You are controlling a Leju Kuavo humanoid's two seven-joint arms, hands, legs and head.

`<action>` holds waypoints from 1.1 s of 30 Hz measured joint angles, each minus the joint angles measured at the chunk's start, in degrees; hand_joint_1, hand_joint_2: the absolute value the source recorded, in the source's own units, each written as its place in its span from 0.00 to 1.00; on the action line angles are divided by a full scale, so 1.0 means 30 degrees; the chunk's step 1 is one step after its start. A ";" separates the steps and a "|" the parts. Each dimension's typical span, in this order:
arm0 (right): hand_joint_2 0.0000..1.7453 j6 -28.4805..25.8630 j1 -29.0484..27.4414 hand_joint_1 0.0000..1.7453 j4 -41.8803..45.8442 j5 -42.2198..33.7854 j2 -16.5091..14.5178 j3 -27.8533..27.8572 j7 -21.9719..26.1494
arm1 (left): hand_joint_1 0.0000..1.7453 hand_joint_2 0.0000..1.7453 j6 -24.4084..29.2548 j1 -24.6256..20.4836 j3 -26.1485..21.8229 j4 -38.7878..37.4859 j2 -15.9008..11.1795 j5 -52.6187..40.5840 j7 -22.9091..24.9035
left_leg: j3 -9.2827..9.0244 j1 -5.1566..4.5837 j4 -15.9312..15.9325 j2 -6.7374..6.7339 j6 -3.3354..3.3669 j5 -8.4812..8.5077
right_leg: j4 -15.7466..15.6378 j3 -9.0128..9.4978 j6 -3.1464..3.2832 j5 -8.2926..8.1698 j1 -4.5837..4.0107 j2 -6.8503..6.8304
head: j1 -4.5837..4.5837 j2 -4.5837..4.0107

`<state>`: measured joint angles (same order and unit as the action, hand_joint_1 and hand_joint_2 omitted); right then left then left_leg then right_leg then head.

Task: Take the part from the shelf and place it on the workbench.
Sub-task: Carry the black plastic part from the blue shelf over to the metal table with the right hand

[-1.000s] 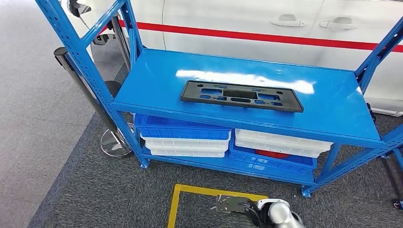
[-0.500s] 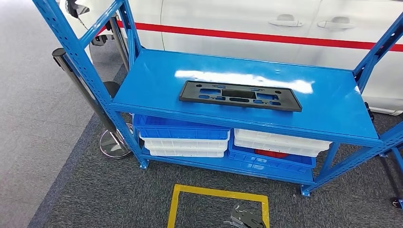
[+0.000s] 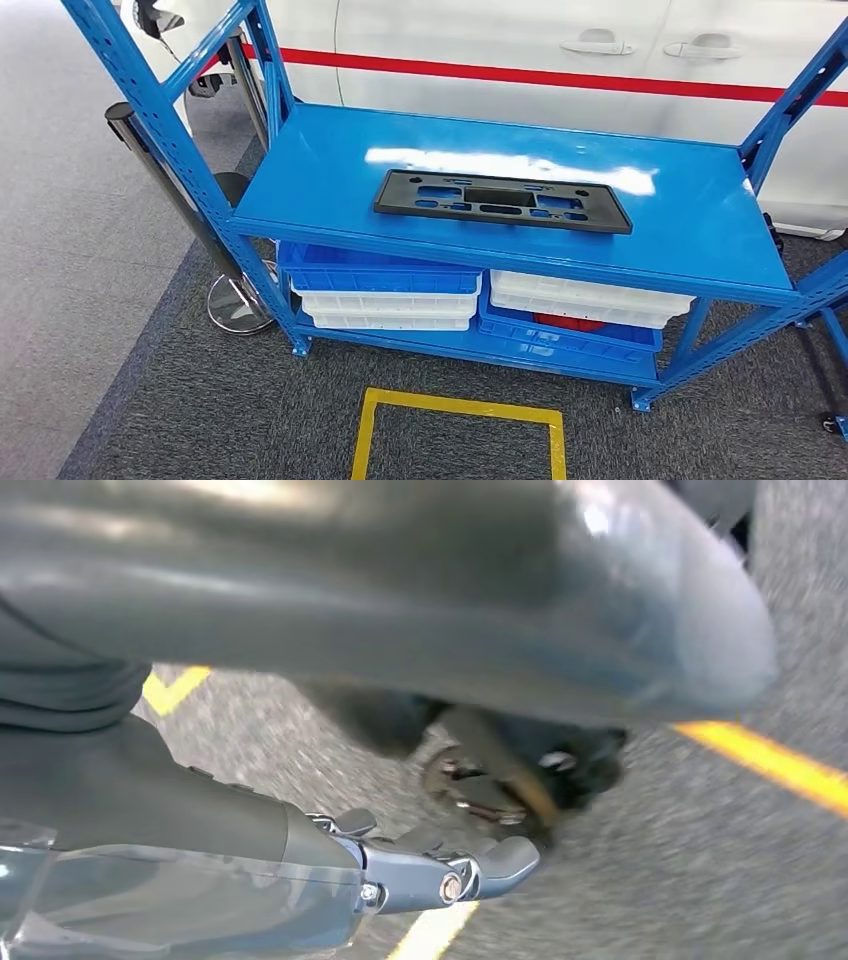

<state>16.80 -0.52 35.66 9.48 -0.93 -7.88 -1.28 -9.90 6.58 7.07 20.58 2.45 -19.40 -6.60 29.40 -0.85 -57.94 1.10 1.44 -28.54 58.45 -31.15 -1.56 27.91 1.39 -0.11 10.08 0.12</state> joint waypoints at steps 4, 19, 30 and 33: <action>0.00 -0.1527 -0.0747 0.00 -0.0998 -0.0845 0.0077 0.0520 0.0118 | 0.00 0.00 0.0912 0.0144 -0.0550 0.0056 -0.0173 0.1765 0.0597 | -0.0005 0.0000 0.0000 -0.0003 0.0002 -0.0002 | -0.0002 0.0004 0.0000 -0.0001 0.0000 0.0001 | 0.0000 0.0004; 1.00 -0.5589 -0.2409 0.00 -0.3528 -0.3087 0.0200 0.2116 0.0306 | 0.00 1.00 0.3310 0.0566 -0.1865 0.0166 -0.0599 0.6290 0.2139 | 0.0007 0.0001 0.0005 -0.0004 0.0001 -0.0015 | -0.0005 0.0015 0.0000 0.0000 0.0000 0.0002 | 0.0000 0.0000; 1.00 -0.5622 -0.2493 0.00 -0.3878 -0.3145 0.0200 0.2353 0.0317 | 0.00 1.00 0.3322 0.0616 -0.2046 0.0257 -0.0629 0.6488 0.2149 | 0.0001 0.0002 0.0004 -0.0005 0.0001 -0.0014 | -0.0004 0.0025 0.0000 -0.0001 -0.0001 0.0002 | 0.0000 0.0000; 1.00 -0.5622 -0.2495 0.00 -0.3903 -0.3145 0.0200 0.2357 0.0317 | 0.00 1.00 0.3322 0.0618 -0.2128 0.0257 -0.0629 0.6488 0.2149 | 0.0002 0.0002 0.0005 -0.0005 0.0001 -0.0014 | -0.0004 0.0025 0.0000 -0.0001 -0.0001 0.0002 | 0.0000 0.0002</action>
<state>-0.07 -8.00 23.96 0.04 -0.33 -0.81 -0.33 0.07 8.44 0.69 21.35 0.57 0.07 -0.15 29.40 -0.85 -57.93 1.08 1.44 -28.58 58.44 -31.07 -1.56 27.91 1.39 -0.10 10.08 0.13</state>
